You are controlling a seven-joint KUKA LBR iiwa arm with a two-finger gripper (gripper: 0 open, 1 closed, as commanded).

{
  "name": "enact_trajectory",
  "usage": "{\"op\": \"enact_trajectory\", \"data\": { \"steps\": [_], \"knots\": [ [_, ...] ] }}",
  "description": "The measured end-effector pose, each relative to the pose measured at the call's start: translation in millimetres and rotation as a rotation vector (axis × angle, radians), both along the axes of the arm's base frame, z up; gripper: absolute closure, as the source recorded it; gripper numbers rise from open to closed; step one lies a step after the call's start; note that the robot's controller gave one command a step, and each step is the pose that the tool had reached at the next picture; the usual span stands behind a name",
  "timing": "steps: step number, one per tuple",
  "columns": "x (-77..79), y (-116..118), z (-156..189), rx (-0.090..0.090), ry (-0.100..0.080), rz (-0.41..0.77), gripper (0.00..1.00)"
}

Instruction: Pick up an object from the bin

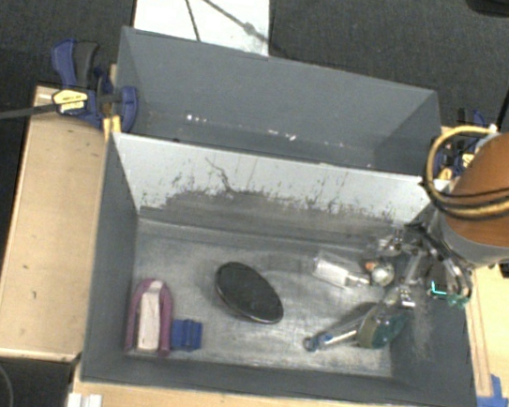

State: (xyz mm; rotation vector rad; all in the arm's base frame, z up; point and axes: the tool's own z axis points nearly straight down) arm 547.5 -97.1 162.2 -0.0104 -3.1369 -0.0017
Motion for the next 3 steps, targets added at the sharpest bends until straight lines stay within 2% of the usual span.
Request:
{"op": "enact_trajectory", "data": {
  "steps": [1, 2, 3],
  "knots": [
    [-55.4, -11.4, -82.0, -0.002, -0.010, 0.090, 0.00],
    [-55.6, -10.2, -82.9, 0.000, -0.009, 0.095, 1.00],
    [-60.1, -10.5, 65.6, -0.003, -0.015, 0.058, 1.00]
  ]
}}
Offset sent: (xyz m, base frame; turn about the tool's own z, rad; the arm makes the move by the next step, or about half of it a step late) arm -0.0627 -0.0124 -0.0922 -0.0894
